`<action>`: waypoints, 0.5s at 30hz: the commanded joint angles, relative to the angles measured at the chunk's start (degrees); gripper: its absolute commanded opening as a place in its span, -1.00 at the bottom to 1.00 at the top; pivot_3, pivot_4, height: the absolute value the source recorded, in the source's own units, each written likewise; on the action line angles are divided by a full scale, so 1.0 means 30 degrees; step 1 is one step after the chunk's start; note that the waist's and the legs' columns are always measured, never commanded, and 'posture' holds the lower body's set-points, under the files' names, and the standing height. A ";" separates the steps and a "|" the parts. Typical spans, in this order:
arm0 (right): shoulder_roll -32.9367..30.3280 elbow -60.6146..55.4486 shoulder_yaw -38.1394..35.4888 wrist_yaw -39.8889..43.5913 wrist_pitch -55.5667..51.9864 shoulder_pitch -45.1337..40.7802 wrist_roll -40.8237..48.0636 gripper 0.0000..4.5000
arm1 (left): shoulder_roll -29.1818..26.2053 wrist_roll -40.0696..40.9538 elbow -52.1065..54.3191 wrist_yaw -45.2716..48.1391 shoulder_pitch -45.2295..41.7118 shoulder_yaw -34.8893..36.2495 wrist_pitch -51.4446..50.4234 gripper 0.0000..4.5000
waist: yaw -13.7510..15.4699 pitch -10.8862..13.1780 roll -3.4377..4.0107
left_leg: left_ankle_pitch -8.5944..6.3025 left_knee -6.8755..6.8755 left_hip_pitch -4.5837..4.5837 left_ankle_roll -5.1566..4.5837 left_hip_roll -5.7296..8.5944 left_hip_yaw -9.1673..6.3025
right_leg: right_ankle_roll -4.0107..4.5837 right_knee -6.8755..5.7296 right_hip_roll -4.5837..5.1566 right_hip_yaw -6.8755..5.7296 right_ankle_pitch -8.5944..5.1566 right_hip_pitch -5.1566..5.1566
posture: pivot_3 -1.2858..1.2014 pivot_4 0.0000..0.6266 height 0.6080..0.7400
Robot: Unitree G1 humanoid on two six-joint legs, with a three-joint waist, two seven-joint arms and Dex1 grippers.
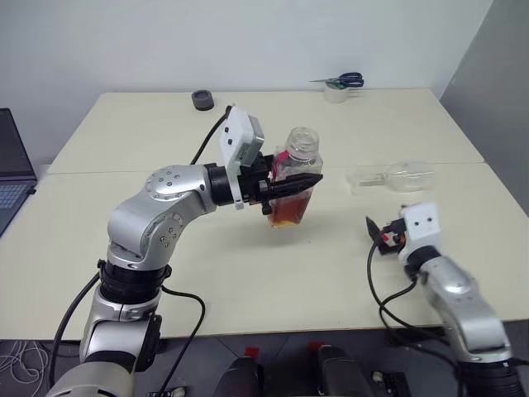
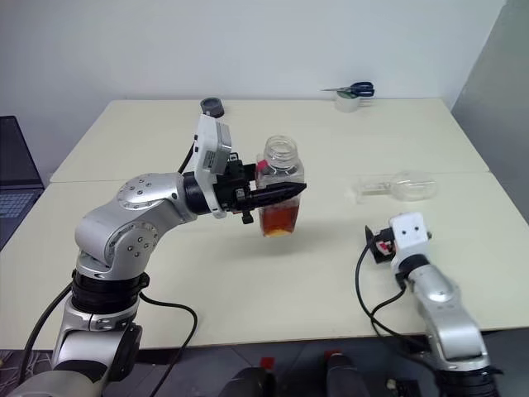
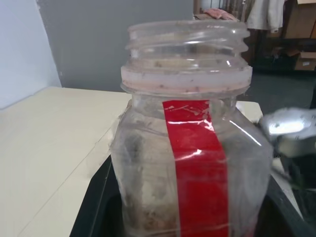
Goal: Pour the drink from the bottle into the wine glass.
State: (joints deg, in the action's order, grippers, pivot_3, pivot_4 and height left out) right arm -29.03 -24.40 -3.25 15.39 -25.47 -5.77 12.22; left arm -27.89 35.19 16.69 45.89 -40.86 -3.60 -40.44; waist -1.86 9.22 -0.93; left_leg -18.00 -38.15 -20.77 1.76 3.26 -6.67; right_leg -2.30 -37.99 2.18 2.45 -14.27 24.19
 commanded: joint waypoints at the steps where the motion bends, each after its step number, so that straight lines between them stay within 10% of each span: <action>1: -0.1278 -0.2864 -0.0837 0.4230 -0.0487 -0.1956 0.4219 0.98 | -0.0090 -0.0987 -0.0537 -0.0888 -0.0761 0.0645 0.0880 -0.21 | -0.0040 0.0000 0.0000 | 0.0000 0.0002 0.0005 -0.0001 -0.0004 0.0003 | 0.0001 -0.0007 0.0000 0.0005 0.0000 0.0001 | 0.03 -0.52 1.00; 7: -0.2987 -0.2938 -0.1395 0.7486 -0.4944 -0.7100 1.1544 0.98 | 0.0266 -0.5618 -0.5202 -0.6367 -0.2139 0.1534 0.3314 -0.21 | 0.0054 0.0007 -0.0018 | -0.0003 -0.0030 0.0000 -0.0007 0.0008 -0.0098 | 0.0006 0.0005 0.0001 -0.0075 0.0004 -0.0042 | 0.03 -0.52 1.00; 15: -0.1143 -0.1139 0.0526 0.7391 -0.5293 -1.0151 1.1316 0.98 | 0.1236 -0.8995 -0.9382 -1.3198 -0.1923 0.3915 0.5964 -0.21 | 0.0128 0.0005 -0.0030 | -0.0001 -0.0010 -0.0064 -0.0001 0.0041 -0.0104 | 0.0008 0.0025 0.0098 -0.0073 0.0005 0.0037 | 0.03 -0.52 1.00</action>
State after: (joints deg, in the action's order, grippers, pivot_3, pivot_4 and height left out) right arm -32.69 -27.18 -1.71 37.25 -42.05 -34.97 46.26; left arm -24.52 9.40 -11.63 9.25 -46.29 5.83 -25.77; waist -1.48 9.24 -1.02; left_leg -18.00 -38.19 -20.99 1.76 3.42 -6.97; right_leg -2.28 -37.91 2.54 2.22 -14.26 24.32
